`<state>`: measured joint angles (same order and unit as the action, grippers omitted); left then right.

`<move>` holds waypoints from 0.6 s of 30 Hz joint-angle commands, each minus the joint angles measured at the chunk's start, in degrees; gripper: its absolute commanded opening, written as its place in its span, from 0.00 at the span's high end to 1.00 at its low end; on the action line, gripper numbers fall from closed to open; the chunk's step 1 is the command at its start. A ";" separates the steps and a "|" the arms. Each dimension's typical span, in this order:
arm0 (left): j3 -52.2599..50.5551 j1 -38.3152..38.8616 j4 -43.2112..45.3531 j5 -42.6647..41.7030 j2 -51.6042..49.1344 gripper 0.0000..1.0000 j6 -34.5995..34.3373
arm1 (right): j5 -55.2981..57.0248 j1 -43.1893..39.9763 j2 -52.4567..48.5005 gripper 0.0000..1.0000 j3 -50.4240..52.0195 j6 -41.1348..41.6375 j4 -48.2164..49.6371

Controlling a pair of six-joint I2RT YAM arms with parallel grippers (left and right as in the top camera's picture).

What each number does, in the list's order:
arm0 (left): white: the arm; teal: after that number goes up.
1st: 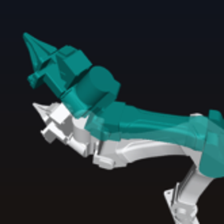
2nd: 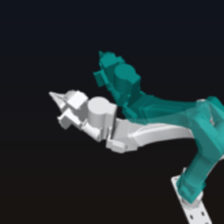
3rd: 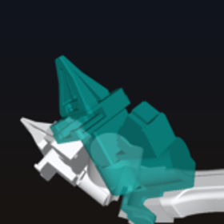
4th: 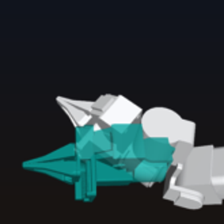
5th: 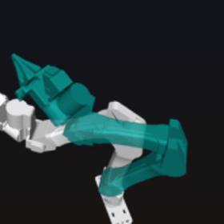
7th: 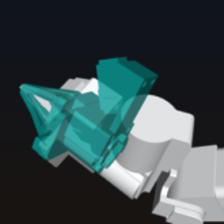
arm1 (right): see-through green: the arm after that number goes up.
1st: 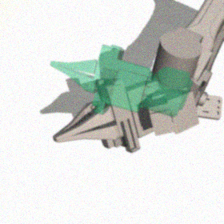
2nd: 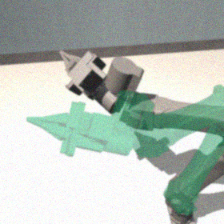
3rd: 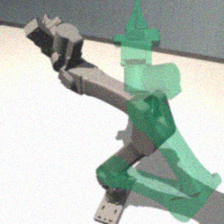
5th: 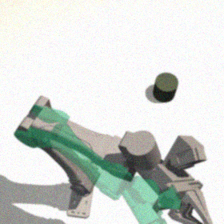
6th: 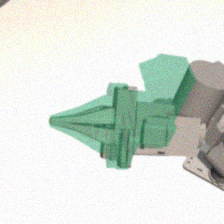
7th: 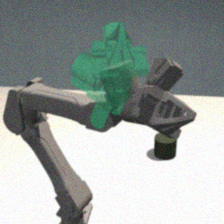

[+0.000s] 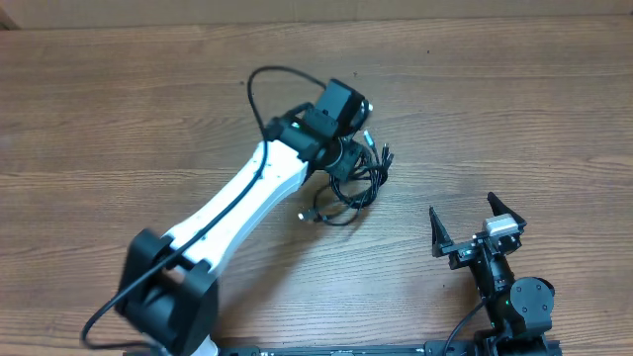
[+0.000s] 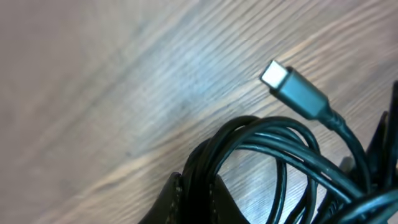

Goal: Untangle cables
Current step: 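Close the left gripper on the cables and lift the bundle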

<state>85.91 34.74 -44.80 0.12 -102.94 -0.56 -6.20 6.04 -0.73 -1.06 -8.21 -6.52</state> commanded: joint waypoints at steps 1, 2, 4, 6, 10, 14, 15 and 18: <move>2.93 -0.24 -1.86 0.98 4.66 0.96 9.18 | -0.46 -0.07 0.24 0.00 -0.39 -0.24 0.17; 3.15 -0.24 -2.23 2.10 5.44 0.96 9.09 | -0.46 -0.07 0.24 0.00 -0.39 -0.24 0.17; 3.19 -0.24 -3.06 4.42 7.08 0.96 9.05 | -0.46 -0.07 0.24 0.00 -0.39 -0.24 0.17; 3.19 -0.22 -3.56 7.06 8.41 0.96 7.26 | -0.46 -0.07 0.24 0.00 -0.39 -0.24 0.17; 3.19 -0.22 -3.41 8.22 10.69 0.96 6.34 | -0.46 -0.07 0.24 0.00 -0.39 -0.24 0.17; 3.19 -0.22 -3.50 8.22 11.98 0.96 6.36 | -0.46 -0.07 0.24 0.00 -0.39 -0.24 0.17; 3.19 -0.22 -3.63 8.17 12.00 0.96 6.34 | -0.46 -0.07 0.24 0.00 -0.39 -0.24 0.17; 3.19 -0.20 -4.04 6.36 12.00 0.96 6.27 | -0.48 -0.07 0.24 0.00 -0.39 -0.24 0.20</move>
<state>87.50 34.74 -48.58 7.38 -92.73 5.13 -6.20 6.04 -0.75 -1.06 -8.16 -6.52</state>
